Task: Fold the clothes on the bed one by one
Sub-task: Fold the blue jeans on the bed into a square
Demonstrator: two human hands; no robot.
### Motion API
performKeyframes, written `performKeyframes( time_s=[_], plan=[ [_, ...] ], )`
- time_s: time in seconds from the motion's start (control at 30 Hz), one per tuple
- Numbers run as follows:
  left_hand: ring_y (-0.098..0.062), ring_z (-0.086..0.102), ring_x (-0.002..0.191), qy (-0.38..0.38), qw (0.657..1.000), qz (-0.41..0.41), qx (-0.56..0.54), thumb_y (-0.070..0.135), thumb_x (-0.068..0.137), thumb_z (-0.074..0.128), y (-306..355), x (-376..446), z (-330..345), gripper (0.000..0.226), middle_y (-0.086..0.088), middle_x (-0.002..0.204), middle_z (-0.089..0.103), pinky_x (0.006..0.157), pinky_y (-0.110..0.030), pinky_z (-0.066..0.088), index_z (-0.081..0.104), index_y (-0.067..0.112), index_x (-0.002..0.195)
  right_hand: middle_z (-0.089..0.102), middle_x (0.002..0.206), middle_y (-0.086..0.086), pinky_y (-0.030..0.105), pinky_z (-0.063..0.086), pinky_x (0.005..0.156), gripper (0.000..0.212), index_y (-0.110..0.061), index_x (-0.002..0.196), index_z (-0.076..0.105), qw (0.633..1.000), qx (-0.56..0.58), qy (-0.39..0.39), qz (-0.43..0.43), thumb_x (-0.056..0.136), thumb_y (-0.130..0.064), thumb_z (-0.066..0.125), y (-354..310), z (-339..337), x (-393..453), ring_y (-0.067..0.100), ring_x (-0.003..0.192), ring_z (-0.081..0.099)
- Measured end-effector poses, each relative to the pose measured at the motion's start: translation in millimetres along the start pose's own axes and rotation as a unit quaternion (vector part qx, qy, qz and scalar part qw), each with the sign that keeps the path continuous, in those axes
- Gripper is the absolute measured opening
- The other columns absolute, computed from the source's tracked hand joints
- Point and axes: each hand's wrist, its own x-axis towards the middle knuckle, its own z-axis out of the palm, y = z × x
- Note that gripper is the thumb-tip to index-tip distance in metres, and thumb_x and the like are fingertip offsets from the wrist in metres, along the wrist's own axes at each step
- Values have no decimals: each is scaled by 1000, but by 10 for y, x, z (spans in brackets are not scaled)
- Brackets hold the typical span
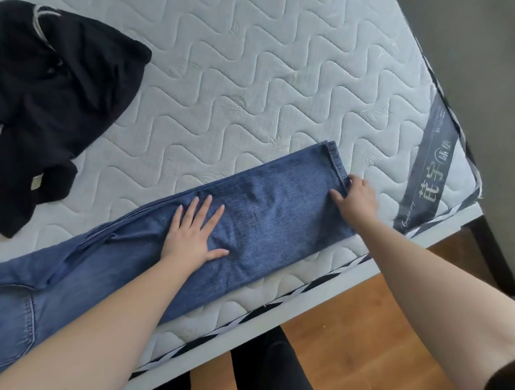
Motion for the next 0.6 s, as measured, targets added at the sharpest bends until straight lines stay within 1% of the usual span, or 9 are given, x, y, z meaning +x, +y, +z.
performKeyframes(
  time_s=[0.07,0.13,0.17,0.23,0.37,0.43,0.47,0.53,0.6],
  plan=[
    [-24,-35,142,-17,1000,0,-13,90,69,4,-2,27,23,103,-2,147,-49,115,-49,-16,-43,31,139,58,118,9,42,44,87,49,-16,124,51,998,50,-22,9,88,-47,64,6,-63,87,32,109,54],
    [-22,-44,134,-35,999,2,-33,91,68,6,-16,68,47,103,0,143,-54,114,-49,-19,-47,33,136,63,99,7,35,40,71,33,-16,102,54,996,73,-55,4,89,-45,63,-4,-122,149,29,89,58],
    [-22,-48,132,-45,998,5,-43,91,69,8,-29,85,58,104,1,141,-56,113,-50,-20,-48,34,135,63,94,7,33,37,69,29,-16,97,54,995,65,-69,-8,90,-42,62,-15,-153,162,28,84,57],
    [-21,-51,128,-57,997,11,-55,92,71,13,-45,108,74,104,2,140,-57,113,-51,-20,-48,35,135,63,92,8,32,35,69,25,-15,96,52,995,37,-89,-39,92,-39,60,-52,-218,151,26,80,53],
    [-21,-54,127,-54,997,5,-49,92,69,10,-17,98,94,104,1,141,-57,114,-52,-20,-49,35,133,58,89,1,34,34,67,21,-21,102,44,987,48,-124,-94,93,-35,57,-208,-418,-62,23,76,50],
    [-21,-56,125,-57,997,3,-48,91,69,10,-7,112,95,103,2,140,-58,113,-52,-21,-50,35,132,61,97,0,33,35,70,23,-24,114,43,980,66,-142,-123,95,-31,54,-331,-488,-282,26,86,56],
    [-21,-56,124,-65,996,6,-55,91,71,12,-17,124,86,103,2,139,-59,113,-52,-21,-51,36,131,62,103,0,33,36,71,30,-24,125,41,977,71,-145,-140,97,-29,50,-416,-506,-422,27,94,59],
    [-21,-55,124,-90,993,23,-74,90,75,19,-63,134,44,103,4,137,-60,113,-52,-21,-51,38,130,63,114,4,35,38,75,46,-29,144,28,973,79,-141,-164,100,-29,41,-612,-514,-734,29,104,59],
    [-22,-46,134,-100,991,40,-84,85,81,27,-88,113,-27,101,4,143,-53,115,-51,-18,-45,39,135,64,116,10,40,43,75,52,-38,149,15,972,77,-136,-174,101,-32,35,-812,-496,-1050,35,103,61]
  ],
)
